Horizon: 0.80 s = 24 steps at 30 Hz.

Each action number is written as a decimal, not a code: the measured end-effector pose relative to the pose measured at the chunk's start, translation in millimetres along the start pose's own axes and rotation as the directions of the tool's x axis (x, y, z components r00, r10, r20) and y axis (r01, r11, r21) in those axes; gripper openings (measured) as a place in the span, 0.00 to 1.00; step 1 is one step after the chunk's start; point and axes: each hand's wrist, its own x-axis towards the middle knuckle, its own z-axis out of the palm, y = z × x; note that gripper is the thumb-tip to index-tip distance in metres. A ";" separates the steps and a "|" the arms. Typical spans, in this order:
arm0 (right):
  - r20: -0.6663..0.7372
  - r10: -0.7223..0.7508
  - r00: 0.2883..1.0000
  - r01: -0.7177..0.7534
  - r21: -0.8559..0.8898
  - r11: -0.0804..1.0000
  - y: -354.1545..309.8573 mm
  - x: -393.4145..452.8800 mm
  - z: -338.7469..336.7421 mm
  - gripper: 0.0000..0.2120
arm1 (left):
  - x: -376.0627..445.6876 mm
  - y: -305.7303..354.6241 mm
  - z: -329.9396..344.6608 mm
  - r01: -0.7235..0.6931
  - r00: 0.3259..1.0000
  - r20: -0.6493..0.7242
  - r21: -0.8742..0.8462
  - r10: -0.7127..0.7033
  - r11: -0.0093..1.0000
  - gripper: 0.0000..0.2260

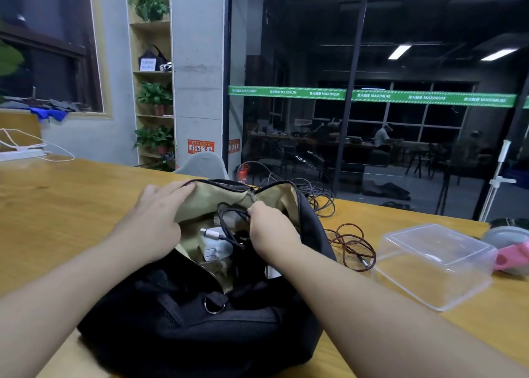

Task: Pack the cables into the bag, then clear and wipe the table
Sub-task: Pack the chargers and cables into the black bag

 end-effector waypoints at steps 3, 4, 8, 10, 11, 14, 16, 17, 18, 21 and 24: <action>-0.032 0.058 0.998 -0.054 0.092 0.994 -1.9 2.6 -0.4 0.15 | -6.8 2.1 -5.5 -0.073 0.997 0.010 -0.008 0.073 0.997 0.36; -0.044 0.061 0.997 -0.056 0.113 0.992 -2.7 2.8 -1.9 0.17 | -8.5 2.5 -7.8 -0.092 0.996 0.004 -0.014 0.092 0.996 0.36; -0.070 0.041 0.997 -0.031 0.144 0.989 -8.3 0.6 -6.7 0.19 | -11.5 10.2 -22.2 -0.121 0.992 -0.053 -0.073 0.117 0.990 0.36; -0.019 0.028 0.999 -0.024 0.190 0.982 -16.4 -0.6 -6.4 0.15 | -8.3 17.2 -31.1 -0.095 0.994 -0.056 -0.110 0.089 0.989 0.36; 0.016 -0.012 1.000 0.008 0.208 0.978 -21.1 -1.4 -4.9 0.13 | -4.9 19.5 -34.5 -0.080 0.996 -0.048 -0.123 0.075 0.989 0.36; 0.228 -0.199 0.953 0.179 0.104 0.978 -30.9 -8.5 -0.2 0.17 | 6.5 22.2 -40.2 -0.087 0.996 -0.031 -0.146 0.083 0.985 0.37; 0.385 -0.271 0.882 0.261 0.080 0.962 -30.2 -20.4 -5.4 0.20 | 9.1 23.9 -41.3 -0.076 0.997 -0.015 -0.147 0.075 0.986 0.36; 0.439 -0.288 0.851 0.265 0.115 0.957 -27.5 -25.8 -10.0 0.21 | 8.7 24.6 -41.3 -0.057 0.998 -0.004 -0.142 0.057 0.988 0.35; 0.473 -0.300 0.828 0.263 0.144 0.954 -23.9 -31.1 -15.7 0.22 | 7.4 25.2 -40.8 -0.041 0.999 0.008 -0.138 0.043 0.990 0.35; 0.536 -0.322 0.781 0.317 0.105 0.943 -10.7 -42.8 -26.6 0.22 | 2.7 25.0 -40.6 -0.022 0.999 0.035 -0.135 0.027 0.991 0.36; 0.555 -0.348 0.755 0.441 -0.038 0.897 -1.7 -50.0 -22.5 0.20 | 0.4 23.4 -42.1 -0.003 0.998 0.059 -0.142 0.012 0.990 0.36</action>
